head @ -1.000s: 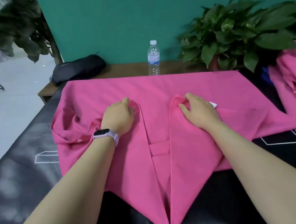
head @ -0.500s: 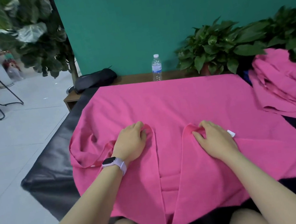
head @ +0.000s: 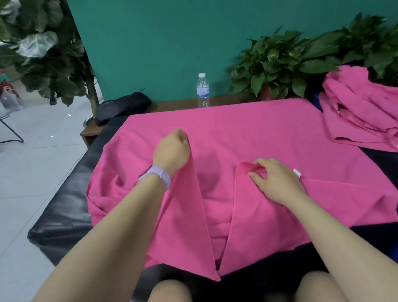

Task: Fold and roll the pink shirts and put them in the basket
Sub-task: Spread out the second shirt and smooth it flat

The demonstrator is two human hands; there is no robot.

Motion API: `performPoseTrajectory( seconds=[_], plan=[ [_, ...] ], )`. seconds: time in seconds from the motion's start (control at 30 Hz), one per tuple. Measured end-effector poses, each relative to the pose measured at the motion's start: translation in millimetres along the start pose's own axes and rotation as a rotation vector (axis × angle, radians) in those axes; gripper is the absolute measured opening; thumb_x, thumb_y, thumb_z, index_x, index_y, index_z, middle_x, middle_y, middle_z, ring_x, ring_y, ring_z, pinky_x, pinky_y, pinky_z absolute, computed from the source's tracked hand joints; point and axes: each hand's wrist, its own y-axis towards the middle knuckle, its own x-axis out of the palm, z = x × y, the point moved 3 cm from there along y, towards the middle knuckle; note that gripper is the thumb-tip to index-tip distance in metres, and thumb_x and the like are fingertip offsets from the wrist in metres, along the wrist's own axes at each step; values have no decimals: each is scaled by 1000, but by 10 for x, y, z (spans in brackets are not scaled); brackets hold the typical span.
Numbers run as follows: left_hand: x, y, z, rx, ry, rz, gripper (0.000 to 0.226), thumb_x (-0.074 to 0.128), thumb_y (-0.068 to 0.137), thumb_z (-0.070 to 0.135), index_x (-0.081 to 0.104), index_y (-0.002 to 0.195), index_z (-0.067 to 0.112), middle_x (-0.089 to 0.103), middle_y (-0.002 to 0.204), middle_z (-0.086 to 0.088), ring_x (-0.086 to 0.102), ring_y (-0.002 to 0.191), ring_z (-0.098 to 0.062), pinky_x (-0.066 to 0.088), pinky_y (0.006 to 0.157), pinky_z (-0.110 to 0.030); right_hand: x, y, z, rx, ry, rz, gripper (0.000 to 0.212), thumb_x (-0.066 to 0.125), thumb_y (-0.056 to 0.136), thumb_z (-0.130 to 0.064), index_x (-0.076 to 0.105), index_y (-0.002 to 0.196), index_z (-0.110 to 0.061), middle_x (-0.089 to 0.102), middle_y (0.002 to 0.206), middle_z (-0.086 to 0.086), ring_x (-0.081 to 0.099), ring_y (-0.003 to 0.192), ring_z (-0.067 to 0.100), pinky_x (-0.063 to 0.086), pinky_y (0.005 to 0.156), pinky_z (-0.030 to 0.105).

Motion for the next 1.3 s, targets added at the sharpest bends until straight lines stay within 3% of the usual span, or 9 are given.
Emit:
performPoseTrajectory(
  seconds=[0.2,0.3,0.43,0.67,0.73,0.9,1.03,1.2,1.3],
  plan=[
    [84,733,168,-20,33,108,20,34,105,20,47,94,9,61,98,-23,53,81,-38,33,64,-40,9,-10,-14,-1,-15,16,30,48,100,-51,59,119,-30,58,105,-3,59,106,23,44,86,38],
    [543,751,13,-35,192,49,22,35,103,16,52,107,4,63,101,-21,58,84,-40,36,66,-40,1,-30,-62,-17,-46,51,26,42,103,-45,57,115,-28,56,97,-3,60,100,26,46,84,41],
    [996,693,-130,87,373,-12,21,37,98,16,55,105,6,69,93,-17,65,83,-39,36,63,-37,-3,-10,-110,-59,-122,54,32,46,100,-49,57,117,-24,58,101,0,59,99,26,46,82,40],
    [948,690,-133,130,314,77,32,31,104,28,56,95,9,67,86,-17,63,79,-40,37,64,-38,-128,513,-309,-170,-246,-246,26,43,104,-36,53,121,-18,65,120,14,60,113,38,49,86,45],
    [930,697,-151,104,263,86,28,34,100,26,54,87,10,63,80,-15,61,77,-40,36,63,-38,-230,800,-349,-181,-171,-184,28,44,105,-33,54,125,-17,65,121,16,59,115,39,49,90,47],
    [976,750,-173,62,296,111,23,38,98,28,50,86,12,65,84,-16,63,80,-39,34,63,-36,-305,1706,-342,-41,-22,134,14,38,105,-31,44,101,-19,62,98,19,58,93,41,37,68,42],
    [994,783,-219,52,340,157,25,40,99,29,55,95,9,67,86,-17,64,81,-40,33,62,-37,164,1912,-131,15,-136,140,25,36,107,-30,51,113,-11,65,102,19,62,94,41,41,73,44],
    [997,796,-241,-5,319,233,22,44,98,25,54,91,7,66,77,-18,60,79,-40,31,59,-37,349,1834,-144,-156,-179,370,24,49,104,-19,58,87,-5,64,77,15,61,76,37,43,65,43],
    [972,746,-212,-12,327,217,26,41,100,27,55,94,5,67,84,-19,60,85,-40,33,63,-39,355,1793,-123,-138,-137,272,20,45,104,-19,56,93,-6,64,86,15,60,83,36,39,68,43]
  ],
)
